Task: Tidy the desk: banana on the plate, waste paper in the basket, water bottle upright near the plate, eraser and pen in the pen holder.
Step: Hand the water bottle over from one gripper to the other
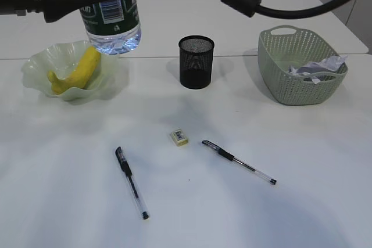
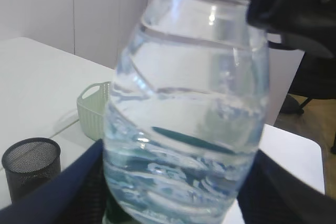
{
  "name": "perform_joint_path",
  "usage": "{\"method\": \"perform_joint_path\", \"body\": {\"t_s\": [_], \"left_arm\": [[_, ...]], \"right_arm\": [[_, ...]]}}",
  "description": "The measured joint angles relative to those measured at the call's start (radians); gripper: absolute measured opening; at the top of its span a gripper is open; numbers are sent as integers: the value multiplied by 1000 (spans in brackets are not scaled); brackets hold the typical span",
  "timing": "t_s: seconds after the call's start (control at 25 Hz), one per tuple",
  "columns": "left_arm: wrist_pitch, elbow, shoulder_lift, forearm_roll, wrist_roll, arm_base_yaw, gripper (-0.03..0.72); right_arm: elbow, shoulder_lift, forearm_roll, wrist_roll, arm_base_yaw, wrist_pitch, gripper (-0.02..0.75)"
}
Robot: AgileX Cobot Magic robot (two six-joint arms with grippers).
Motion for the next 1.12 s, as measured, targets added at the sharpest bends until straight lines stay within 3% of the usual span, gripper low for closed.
{"method": "perform_joint_path", "body": {"t_s": [0.2, 0.6, 0.8, 1.0, 1.12], "left_arm": [[-3, 0, 0, 0, 3, -1, 419], [-3, 0, 0, 0, 8, -1, 412], [1, 0, 0, -3, 8, -2, 412], [5, 8, 5, 51, 8, -13, 411], [4, 8, 5, 51, 8, -13, 411]], "right_arm": [[0, 0, 2, 2, 0, 0, 250], [0, 0, 2, 6, 0, 0, 255], [0, 0, 11, 14, 0, 0, 331], [-14, -2, 62, 48, 0, -31, 482], [-14, -2, 64, 60, 0, -38, 502]]}}
